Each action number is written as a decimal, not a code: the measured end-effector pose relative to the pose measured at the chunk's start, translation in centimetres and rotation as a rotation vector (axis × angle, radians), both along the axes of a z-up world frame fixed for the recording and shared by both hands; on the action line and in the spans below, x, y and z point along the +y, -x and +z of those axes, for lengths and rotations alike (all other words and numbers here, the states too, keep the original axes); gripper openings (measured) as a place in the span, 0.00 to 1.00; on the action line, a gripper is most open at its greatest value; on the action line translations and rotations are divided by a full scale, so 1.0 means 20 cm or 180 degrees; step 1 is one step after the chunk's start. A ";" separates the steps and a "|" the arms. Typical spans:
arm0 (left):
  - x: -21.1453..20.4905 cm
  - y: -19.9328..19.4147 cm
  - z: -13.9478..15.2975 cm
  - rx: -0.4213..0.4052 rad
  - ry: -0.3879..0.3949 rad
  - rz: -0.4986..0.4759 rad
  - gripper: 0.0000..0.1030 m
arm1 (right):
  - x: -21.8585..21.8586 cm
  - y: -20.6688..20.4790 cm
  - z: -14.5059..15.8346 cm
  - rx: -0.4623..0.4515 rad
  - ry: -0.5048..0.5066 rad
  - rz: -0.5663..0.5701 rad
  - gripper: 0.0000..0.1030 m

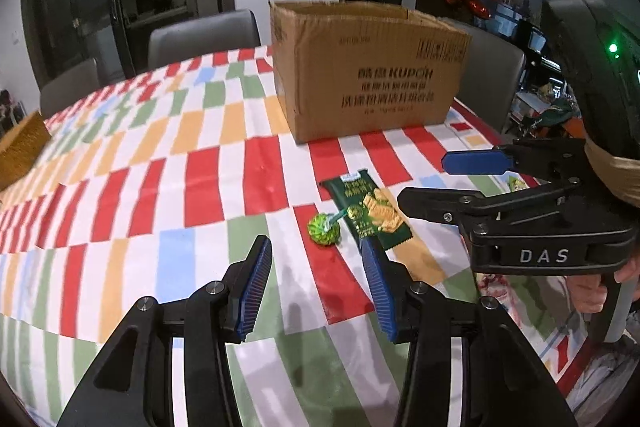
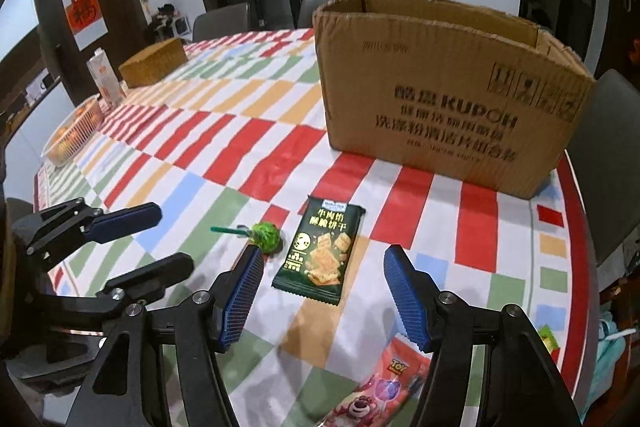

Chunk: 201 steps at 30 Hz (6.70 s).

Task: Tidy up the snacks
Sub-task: 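Move both tools back toward the green cracker pack and lollipop, then grasp the green lollipop with left tool while right tool grasps green cracker pack, then carry both items over the box and open both tools to drop them, then move both tools toward the pink candy stick and yellow candy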

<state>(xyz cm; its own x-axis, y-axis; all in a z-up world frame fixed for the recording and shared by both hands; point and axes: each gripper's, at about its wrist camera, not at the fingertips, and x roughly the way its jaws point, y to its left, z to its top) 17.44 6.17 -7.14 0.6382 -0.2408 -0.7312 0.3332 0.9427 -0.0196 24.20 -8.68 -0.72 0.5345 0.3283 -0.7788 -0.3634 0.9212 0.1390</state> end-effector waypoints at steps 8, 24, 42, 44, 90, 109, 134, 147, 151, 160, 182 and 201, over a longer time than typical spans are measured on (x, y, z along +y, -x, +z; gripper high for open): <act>-0.01 -0.11 -0.11 0.0148 0.0037 -0.0048 0.36 | 0.02 -0.06 -0.11 0.0184 0.0037 -0.0033 0.62; -0.08 -0.29 -0.22 0.0312 0.0125 -0.0116 0.24 | -0.01 -0.14 -0.22 0.0387 -0.0018 -0.0111 0.61; -0.07 -0.38 -0.22 0.0326 0.0251 -0.0090 0.25 | -0.01 -0.20 -0.23 0.0445 -0.0051 -0.0206 0.60; -0.07 -0.39 -0.24 0.0373 0.0284 -0.0098 0.25 | -0.01 -0.20 -0.23 0.0447 -0.0043 -0.0219 0.60; -0.02 -0.21 0.13 -0.0057 0.0215 0.0480 0.25 | 0.02 -0.18 -0.02 0.0033 -0.0024 -0.0177 0.46; -0.29 -0.30 0.56 -0.0572 0.0339 0.0170 0.25 | -0.30 -0.14 0.45 -0.0652 -0.0319 -0.0433 0.46; -0.45 -0.85 0.76 -0.0374 0.0152 0.0158 0.25 | -0.51 -0.64 0.68 -0.0617 -0.0060 -0.0557 0.46; -0.47 -0.91 0.70 -0.0348 -0.0047 0.0277 0.48 | -0.51 -0.73 0.63 -0.0562 0.0028 -0.0609 0.57; -0.46 -0.81 0.71 -0.0388 -0.0040 0.0299 0.48 | -0.50 -0.60 0.64 -0.0686 0.0104 -0.0592 0.57; -0.40 -0.52 0.73 -0.0472 0.0147 0.0282 0.54 | -0.49 -0.28 0.63 -0.0861 0.0117 -0.0522 0.57; -0.58 0.01 0.41 -0.0102 -0.0052 -0.0022 0.54 | -0.65 0.22 0.42 -0.0692 0.0146 -0.0641 0.57; -0.68 0.12 -0.06 0.0872 -0.0164 -0.0217 0.54 | -0.75 0.36 -0.04 0.0174 0.0154 -0.0775 0.57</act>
<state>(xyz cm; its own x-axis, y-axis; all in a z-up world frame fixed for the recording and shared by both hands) 15.12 -7.39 -8.30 0.3987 -0.2344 -0.8866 0.3847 0.9204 -0.0703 16.91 -23.75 -1.50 0.5499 0.1569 -0.8204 -0.1233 0.9867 0.1061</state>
